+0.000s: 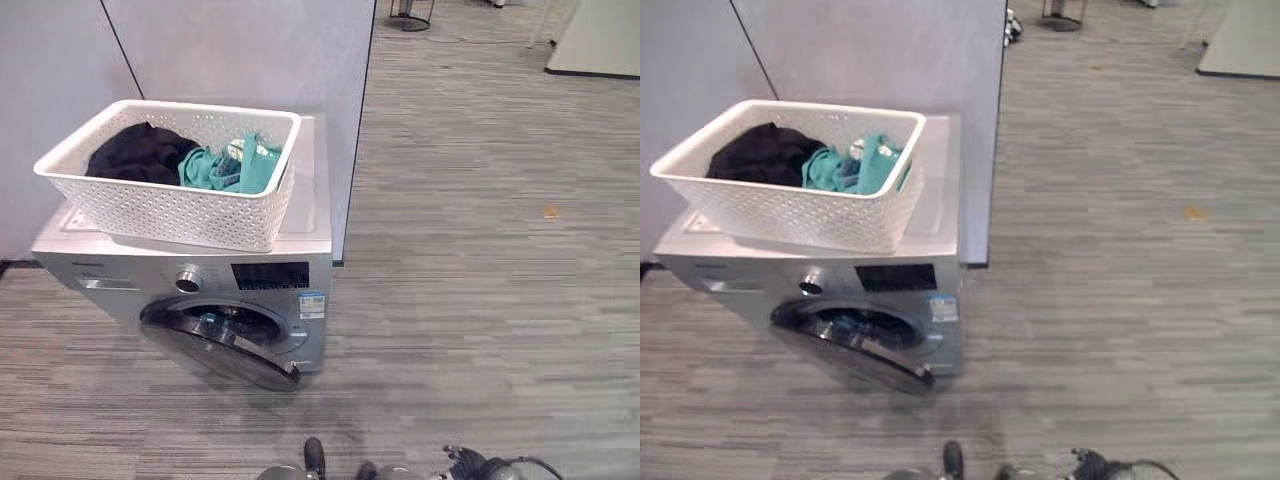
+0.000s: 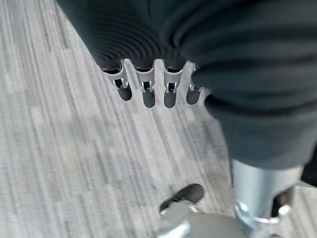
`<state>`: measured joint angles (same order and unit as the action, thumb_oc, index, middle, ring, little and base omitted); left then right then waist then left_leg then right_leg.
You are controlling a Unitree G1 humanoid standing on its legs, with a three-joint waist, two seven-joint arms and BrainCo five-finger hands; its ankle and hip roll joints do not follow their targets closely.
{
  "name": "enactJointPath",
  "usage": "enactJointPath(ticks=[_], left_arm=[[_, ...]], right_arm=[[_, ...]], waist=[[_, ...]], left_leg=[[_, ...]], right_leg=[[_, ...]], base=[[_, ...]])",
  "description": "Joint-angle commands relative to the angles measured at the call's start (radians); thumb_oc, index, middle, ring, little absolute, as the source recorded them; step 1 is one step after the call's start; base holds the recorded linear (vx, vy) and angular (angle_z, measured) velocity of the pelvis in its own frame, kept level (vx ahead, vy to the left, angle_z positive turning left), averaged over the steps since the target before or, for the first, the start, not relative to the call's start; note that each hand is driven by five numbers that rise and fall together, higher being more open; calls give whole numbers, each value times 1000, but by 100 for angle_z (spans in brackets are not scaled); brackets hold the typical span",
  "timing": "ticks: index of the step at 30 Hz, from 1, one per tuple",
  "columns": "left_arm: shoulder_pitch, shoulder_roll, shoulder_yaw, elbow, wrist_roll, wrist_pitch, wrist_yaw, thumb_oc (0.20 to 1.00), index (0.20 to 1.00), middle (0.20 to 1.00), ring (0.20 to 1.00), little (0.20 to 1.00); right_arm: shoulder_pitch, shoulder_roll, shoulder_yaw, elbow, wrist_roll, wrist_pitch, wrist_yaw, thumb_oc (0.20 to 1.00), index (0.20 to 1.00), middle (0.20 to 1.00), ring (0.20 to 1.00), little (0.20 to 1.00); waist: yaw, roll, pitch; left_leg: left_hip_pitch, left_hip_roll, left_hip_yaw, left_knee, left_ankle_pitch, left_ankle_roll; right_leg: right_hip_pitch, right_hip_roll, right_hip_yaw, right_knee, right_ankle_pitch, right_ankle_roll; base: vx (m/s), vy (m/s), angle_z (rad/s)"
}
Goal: Grab the laundry basket,head to the washer,open it,put in the laundry and shut it.
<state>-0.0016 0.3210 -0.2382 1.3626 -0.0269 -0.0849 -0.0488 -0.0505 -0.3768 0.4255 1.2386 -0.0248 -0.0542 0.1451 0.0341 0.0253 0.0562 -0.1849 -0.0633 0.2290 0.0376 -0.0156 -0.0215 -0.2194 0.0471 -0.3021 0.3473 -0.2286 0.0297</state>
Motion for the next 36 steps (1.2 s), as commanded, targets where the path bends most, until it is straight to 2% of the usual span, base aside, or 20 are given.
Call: enactJointPath(ticks=[1,3,4,7,9,13,15,18,19,20,23,25,26,27,29,30,31,32,33,36], left_arm=[[-31,8,77,43,-35,9,-8,1000,1000,1000,1000,1000],[-36,1,97,34,-70,9,-9,1000,1000,1000,1000,1000],[-41,-7,92,17,-85,6,-19,1000,1000,1000,1000,1000],[-48,-16,62,7,-72,2,-19,1000,1000,1000,1000,1000],[-53,-18,43,1,-68,1,-14,1000,1000,1000,1000,1000],[-59,-15,18,-1,-48,0,-10,1000,1000,1000,1000,1000],[-68,-17,-7,-6,-37,0,-1,1000,1000,1000,1000,1000],[-78,-16,-15,-9,-35,0,1,1000,1000,1000,1000,1000],[-71,-15,-14,-9,-42,-3,-3,1000,1000,1000,1000,1000],[-65,-13,-12,-11,-43,-5,-3,1000,1000,1000,1000,1000],[-59,-9,-12,-10,-32,-8,-6,1000,1000,1000,1000,1000],[-55,5,-5,-14,-12,-7,0,1000,1000,1000,1000,1000],[-50,13,3,-18,-9,-7,4,1000,1000,1000,1000,1000],[-50,13,3,-18,-9,-7,4,1000,1000,1000,1000,1000],[-45,24,14,-21,-2,-4,8,1000,1000,1000,1000,1000],[-43,27,14,-26,3,-1,10,1000,1000,1000,1000,1000],[-48,31,11,-28,10,0,11,1000,1000,1000,1000,1000],[-48,31,11,-28,10,0,11,1000,1000,1000,1000,1000],[-55,42,0,-31,18,0,9,1000,1000,1000,1000,1000],[-64,46,-4,-26,19,-5,10,1000,1000,1000,1000,1000]], right_arm=[[-10,-39,-5,65,8,-8,5,1000,1000,1000,1000,1000],[6,-42,-23,98,6,-2,7,1000,1000,1000,1000,1000],[12,-51,-21,122,-5,5,8,1000,1000,1000,1000,1000],[15,-59,-13,157,-28,13,10,1000,1000,1000,1000,1000],[35,-66,-38,180,-28,18,8,1000,1000,1000,1000,1000],[40,-71,-59,178,-6,20,5,1000,1000,1000,1000,1000],[45,-76,-61,166,1,19,0,1000,1000,1000,1000,1000],[43,-76,-66,171,3,20,0,1000,1000,1000,1000,1000],[35,-68,-64,179,-4,24,8,1000,1000,1000,1000,1000],[37,-59,-72,183,1,22,13,1000,1000,1000,1000,1000],[34,-53,-79,168,5,19,19,1000,1000,1000,1000,1000],[12,-45,-58,126,-12,15,19,1000,1000,1000,1000,1000],[5,-35,-46,96,-16,12,20,1000,1000,1000,1000,1000],[6,-35,-46,95,-16,12,20,1000,1000,1000,1000,1000],[-1,-29,-34,54,-14,9,21,1000,1000,1000,1000,1000],[-2,-30,-26,29,-15,7,20,1000,1000,1000,1000,1000],[-2,-31,-22,14,-6,5,22,1000,1000,1000,1000,1000],[-1,-31,-22,14,-6,5,22,1000,1000,1000,1000,1000],[5,-34,-12,10,9,0,27,1000,1000,1000,1000,1000],[13,-37,10,-7,8,-5,27,1000,1000,1000,1000,1000]], waist=[[-25,-23,29],[-22,-24,25],[-12,-30,38],[2,-31,42],[-18,-30,38],[-10,-23,20],[-14,6,11],[-11,21,12],[-9,20,-2],[-7,16,-18],[-4,10,-36],[6,-3,-43],[21,-12,-44],[21,-13,-43],[35,-13,-39],[34,-14,-36],[19,-15,-32],[19,-15,-33],[-13,-13,-20],[-30,-20,-6]], left_leg=[[76,1,-8,36,26,-1],[36,16,0,174,21,-19],[-25,39,-34,329,32,-49],[-68,55,-69,393,58,-51],[-77,139,6,305,65,-36],[-70,125,-54,145,68,-30],[-101,157,-77,22,181,-65],[-119,159,-69,-16,225,-71],[-104,127,-96,51,159,-49],[-99,108,-96,77,128,-35],[-83,89,-72,88,87,-16],[-64,68,-38,95,49,8],[-41,55,-14,83,34,18],[-39,54,-13,82,34,18],[-12,56,9,63,28,25],[6,53,13,48,27,29],[16,42,2,38,31,33],[16,43,2,38,31,33],[37,25,-32,18,54,35],[53,12,-53,-2,62,30]], right_leg=[[64,-44,81,-263,251,30],[84,-52,75,-288,260,21],[110,-49,94,-300,253,5],[131,-50,108,-306,243,-2],[150,-70,92,-318,238,4],[160,-76,114,-327,222,14],[179,-75,128,-325,199,15],[209,-80,136,-331,188,21],[226,-128,165,-317,182,50],[226,-161,187,-326,206,70],[219,-199,203,-334,234,96],[187,-243,215,-320,307,121],[175,-284,188,-297,376,139],[176,-285,189,-297,376,139],[160,-311,106,-239,396,136],[157,-299,87,-204,380,130],[134,-246,134,-163,356,120],[134,-246,134,-163,356,120],[69,-105,212,-111,270,79],[62,-76,206,-160,235,55]], base=[[177,0,67],[139,-56,41],[71,-72,-11],[85,-27,-6],[116,55,-8],[146,123,29],[198,238,-10],[181,253,11],[372,562,-48],[372,599,-76],[134,250,-44],[118,395,-35],[74,306,-51],[50,238,-68],[34,212,-33],[36,238,-9],[22,147,-16],[48,191,-9],[50,153,1],[52,61,47]])
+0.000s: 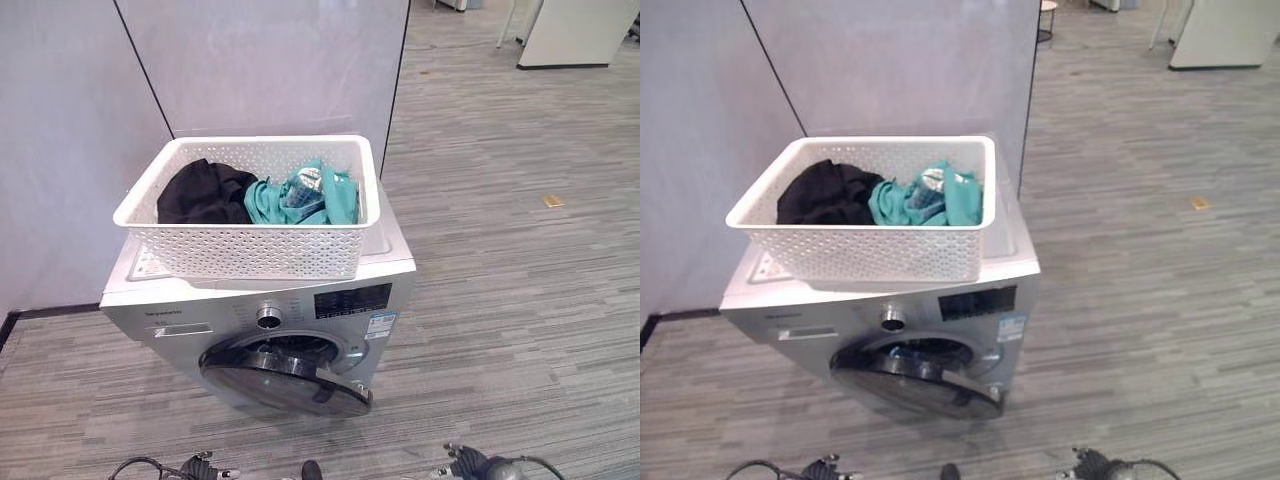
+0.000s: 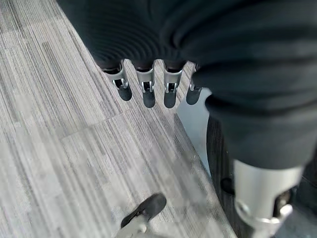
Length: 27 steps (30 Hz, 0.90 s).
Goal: Grab the laundry basket,head to the washer,open it,put in the laundry and shut it.
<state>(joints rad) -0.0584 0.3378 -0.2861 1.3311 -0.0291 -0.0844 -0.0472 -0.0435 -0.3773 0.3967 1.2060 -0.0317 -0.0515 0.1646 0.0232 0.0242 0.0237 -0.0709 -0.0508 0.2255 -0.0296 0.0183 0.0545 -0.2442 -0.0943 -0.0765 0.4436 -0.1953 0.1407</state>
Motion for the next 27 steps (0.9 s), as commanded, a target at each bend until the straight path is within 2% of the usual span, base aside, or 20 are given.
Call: enactJointPath(ticks=[1,4,6,7,9,12,15,16,17,18,20,21,24,27], left_arm=[[-8,27,46,6,18,-6,7,1000,1000,1000,1000,1000],[-6,22,51,7,7,-7,11,1000,1000,1000,1000,1000],[10,12,63,5,-5,-10,10,1000,1000,1000,1000,1000],[15,5,59,6,-2,-10,9,1000,1000,1000,1000,1000],[14,4,57,9,2,-9,12,1000,1000,1000,1000,1000],[17,0,55,5,6,-8,21,1000,1000,1000,1000,1000],[10,-6,54,-16,7,-12,33,1000,1000,1000,1000,1000],[-4,-4,53,-16,11,-10,41,1000,1000,1000,1000,1000],[-16,-5,57,-15,16,-8,44,1000,1000,1000,1000,1000],[-20,-6,60,-20,19,-5,44,1000,1000,1000,1000,1000],[-12,-7,70,-21,17,-7,48,1000,1000,1000,1000,1000],[-14,-9,70,-19,14,-9,53,1000,1000,1000,1000,1000],[-2,-16,58,-17,10,-12,47,1000,1000,1000,1000,1000],[25,-18,53,-16,18,-14,37,1000,1000,1000,1000,1000]], right_arm=[[11,-38,35,29,11,-10,4,1000,1000,1000,1000,1000],[17,-40,36,29,14,-13,2,1000,1000,1000,1000,1000],[16,-51,41,38,-13,-13,-7,1000,1000,1000,1000,1000],[13,-58,42,26,-18,-18,-20,1000,1000,1000,1000,1000],[9,-67,43,2,-23,-21,-30,1000,1000,1000,1000,1000],[10,-98,38,-86,-38,-29,-55,1000,1000,1000,1000,1000],[25,-157,1,-223,-44,-37,-82,1000,1000,1000,1000,1000],[31,-177,-17,-258,-42,-38,-91,1000,1000,1000,1000,1000],[39,-190,-39,-287,-39,-37,-97,1000,1000,1000,1000,1000],[45,-205,-58,-326,-41,-34,-102,1000,1000,1000,1000,1000],[38,-218,-66,-368,-43,-34,-104,1000,1000,1000,1000,1000],[23,-224,-60,-371,-39,-37,-106,1000,1000,1000,1000,1000],[-10,-214,-53,-355,-22,-36,-101,1000,1000,1000,1000,1000],[-71,-195,-21,-320,-26,-36,-102,1000,1000,1000,1000,1000]], waist=[[-20,-19,24],[-21,-23,18],[-1,-29,-2],[2,-34,-3],[2,-38,1],[-1,-43,14],[-16,-40,35],[-36,-37,44],[-66,-36,47],[-87,-46,52],[-68,-55,52],[-62,-58,53],[-56,-34,49],[-34,-24,45]], left_leg=[[-59,0,-57,71,25,-45],[-52,-5,-66,66,24,-45],[-47,-2,-59,55,20,-49],[-55,-1,-73,64,20,-54],[-60,0,-80,67,21,-57],[-75,1,-99,53,39,-65],[-131,-3,-88,48,69,-84],[-159,16,-12,56,89,-99],[-167,59,122,71,97,-115],[-172,104,213,127,81,-120],[-151,68,86,172,1,-100],[-143,59,29,171,-23,-100],[-103,53,3,63,5,-100],[-90,34,-12,29,11,-86]], right_leg=[[97,61,-17,-261,194,-52],[105,75,23,-288,201,-53],[136,69,2,-373,228,-48],[141,80,22,-395,235,-55],[146,85,21,-410,238,-60],[144,94,12,-435,247,-71],[119,87,-29,-454,261,-69],[107,75,-59,-457,266,-68],[101,58,-96,-456,268,-62],[90,33,-127,-453,279,-58],[80,22,-125,-452,287,-56],[62,14,-117,-442,294,-53],[47,11,-113,-438,304,-41],[52,-1,-112,-440,308,-35]], base=[[49,-30,53],[29,-37,37],[54,-155,5],[27,-158,-10],[-18,-119,-2],[-67,-122,17],[-158,-78,37],[-177,-40,81],[-168,-37,145],[-108,-31,171],[-68,-5,123],[-86,48,-11],[-23,123,-12],[39,156,15]])
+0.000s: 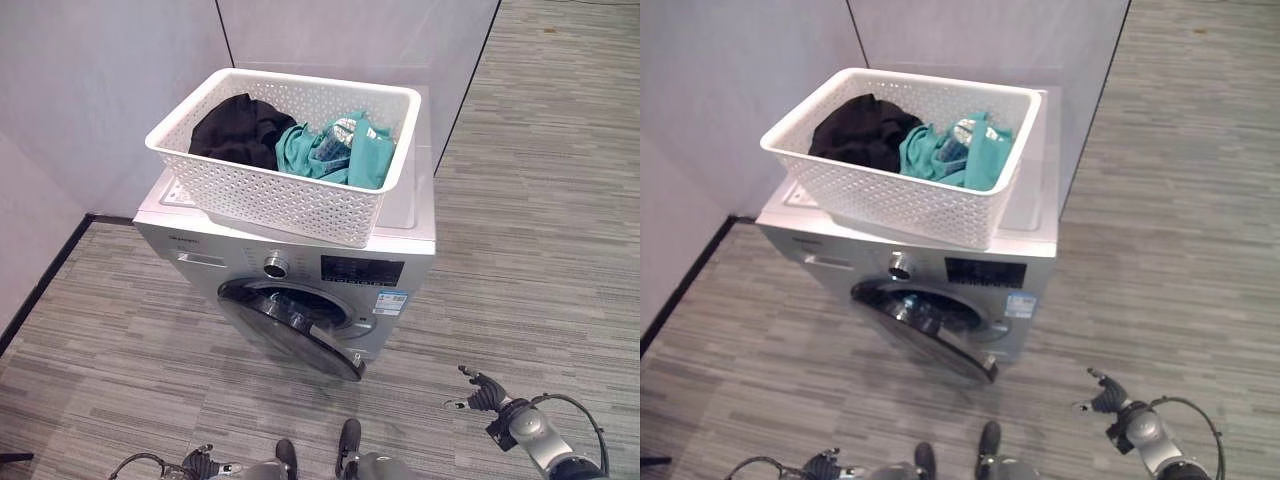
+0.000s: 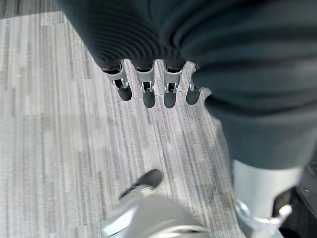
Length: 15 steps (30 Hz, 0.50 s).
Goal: Grab the laundry basket,head to the washer,open it,put in the laundry and shut it.
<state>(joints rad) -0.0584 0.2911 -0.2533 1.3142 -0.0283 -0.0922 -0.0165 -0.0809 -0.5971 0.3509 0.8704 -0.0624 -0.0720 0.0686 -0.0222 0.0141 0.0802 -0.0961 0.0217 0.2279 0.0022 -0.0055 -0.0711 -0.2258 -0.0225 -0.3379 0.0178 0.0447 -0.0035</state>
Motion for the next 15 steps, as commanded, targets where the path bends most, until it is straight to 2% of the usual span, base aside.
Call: enactJointPath(ticks=[1,6,13,15], left_arm=[[35,26,13,-1,21,-9,3,1000,1000,1000,1000,1000],[43,32,5,12,25,-9,16,1000,1000,1000,1000,1000],[31,45,12,-10,-2,-14,46,1000,1000,1000,1000,1000],[23,49,3,-27,-29,-21,72,1000,1000,1000,1000,1000]], right_arm=[[-60,38,44,25,2,-14,-2,1000,1000,1000,1000,1000],[-202,121,129,85,3,-14,-25,1000,1000,1000,1000,1000],[-319,142,153,102,-1,-17,-76,1000,1000,1000,1000,1000],[-430,148,154,108,-9,-20,-155,1000,1000,1000,1000,1000]], waist=[[20,-9,-13],[63,-9,-2],[98,-9,18],[120,-10,39]], left_leg=[[-64,-43,-11,-9,37,42],[-76,-63,-16,-19,39,59],[-96,-78,-32,-50,60,64],[-112,-83,-36,-84,85,68]], right_leg=[[34,-79,149,-19,72,114],[18,-96,154,-28,96,128],[0,-107,144,-41,118,138],[-28,-107,145,-41,135,146]], base=[[16,152,2],[-12,131,-13],[-29,59,17],[-72,60,3]])
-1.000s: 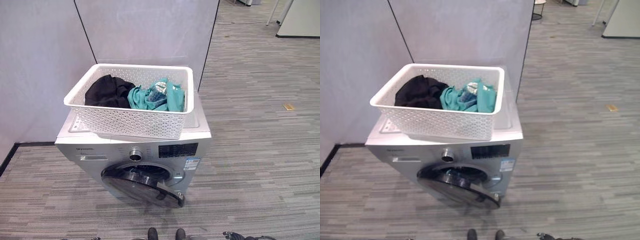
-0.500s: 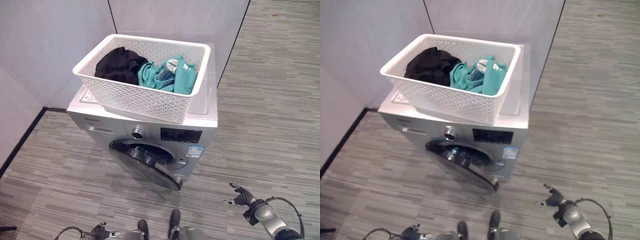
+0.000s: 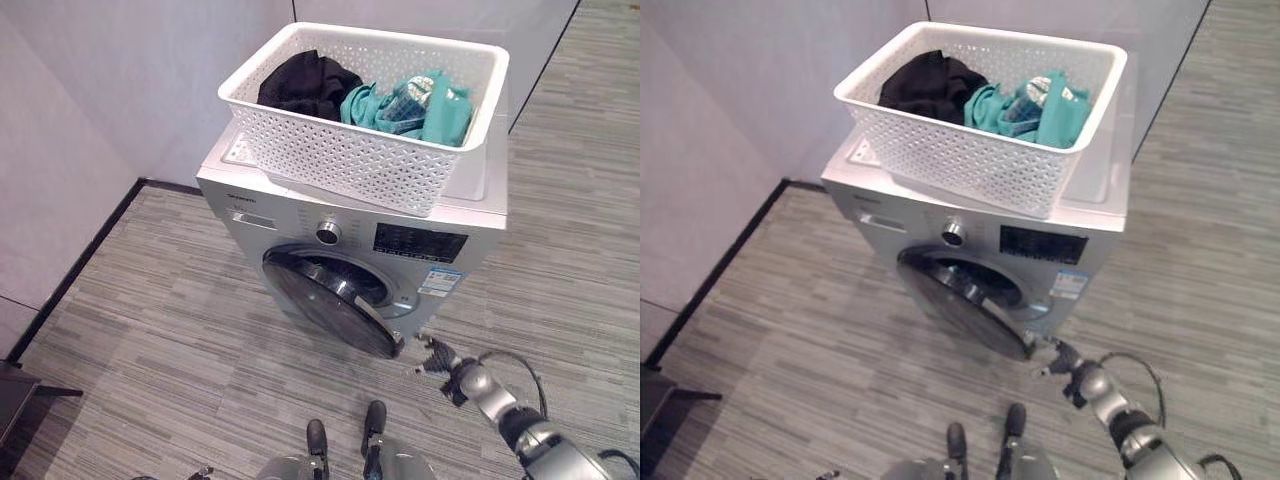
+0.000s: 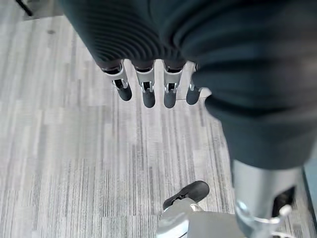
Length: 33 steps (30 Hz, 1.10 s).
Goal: Grab the laundry basket,head to the washer,open it,put in the laundry and shut it.
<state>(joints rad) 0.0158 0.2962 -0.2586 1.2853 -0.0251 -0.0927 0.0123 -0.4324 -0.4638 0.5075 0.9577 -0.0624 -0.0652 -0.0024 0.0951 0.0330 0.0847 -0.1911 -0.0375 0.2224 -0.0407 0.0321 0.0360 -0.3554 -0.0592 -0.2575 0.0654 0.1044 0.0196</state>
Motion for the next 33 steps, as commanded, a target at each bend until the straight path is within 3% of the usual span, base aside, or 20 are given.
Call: enactJointPath(ticks=[1,5,6,15,16,18,22,25,28,33], left_arm=[[-56,43,0,-4,-45,-24,49,1000,1000,1000,1000,1000],[-89,29,-38,-20,-92,-36,71,1000,1000,1000,1000,1000],[-131,10,-76,-18,-111,-36,64,1000,1000,1000,1000,1000],[-129,-1,-71,6,-53,-17,50,1000,1000,1000,1000,1000],[-125,-5,-74,9,-37,-11,48,1000,1000,1000,1000,1000],[-118,-2,-71,-4,-28,-11,53,1000,1000,1000,1000,1000],[-100,12,-64,-38,-29,-20,66,1000,1000,1000,1000,1000],[-86,26,-36,-87,-78,-39,79,1000,1000,1000,1000,1000],[-54,50,12,-166,-137,-52,92,1000,1000,1000,1000,1000],[-3,131,64,-387,-211,-71,51,1000,1000,1000,1000,1000]], right_arm=[[-114,13,1,41,-16,-26,-106,1000,1000,1000,1000,1000],[-247,32,26,150,-2,-18,-149,1000,1000,1000,1000,1000],[-298,125,107,238,51,-4,-38,1000,1000,1000,1000,1000],[-168,341,215,200,80,1,74,1000,1000,1000,1000,1000],[-129,399,279,129,103,-4,121,1000,1000,1000,1000,1000],[-94,432,341,8,156,-9,168,1000,1000,1000,1000,1000],[-66,457,430,-125,252,-23,226,1000,1000,1000,1000,1000],[-58,447,416,-138,284,-24,217,1000,1000,1000,1000,1000],[-15,403,349,-71,250,-19,180,1000,1000,1000,1000,1000],[117,259,105,195,222,-7,126,1000,1000,1000,1000,1000]], waist=[[8,-27,39],[30,-22,57],[53,-16,57],[78,-8,21],[91,-1,13],[96,4,5],[114,9,-12],[119,13,-26],[110,10,-39],[80,7,-59]], left_leg=[[-27,-25,-32,-47,54,-41],[-75,-31,-44,-47,72,-49],[-108,-33,-53,-47,87,-68],[-89,-32,-71,-47,83,-79],[-73,-31,-76,-47,80,-86],[-64,-30,-78,-47,81,-94],[-49,-25,-83,-47,84,-110],[-46,-22,-86,-47,92,-118],[-37,-14,-81,-47,95,-120],[-20,-6,-76,-47,91,-122]], right_leg=[[96,-72,64,-92,82,125],[65,-77,59,-116,109,128],[59,-86,32,-141,125,131],[105,-110,-22,-147,115,134],[127,-114,-39,-149,108,134],[140,-115,-52,-151,101,134],[166,-117,-81,-153,88,134],[177,-119,-101,-153,84,134],[184,-114,-103,-153,80,136],[199,-107,-104,-153,76,140]], base=[[-77,49,-3],[-78,29,5],[-55,3,16],[29,-42,18],[18,-34,35],[9,-35,25],[1,-48,15],[-24,-52,31],[-12,-24,27],[6,-2,1]])
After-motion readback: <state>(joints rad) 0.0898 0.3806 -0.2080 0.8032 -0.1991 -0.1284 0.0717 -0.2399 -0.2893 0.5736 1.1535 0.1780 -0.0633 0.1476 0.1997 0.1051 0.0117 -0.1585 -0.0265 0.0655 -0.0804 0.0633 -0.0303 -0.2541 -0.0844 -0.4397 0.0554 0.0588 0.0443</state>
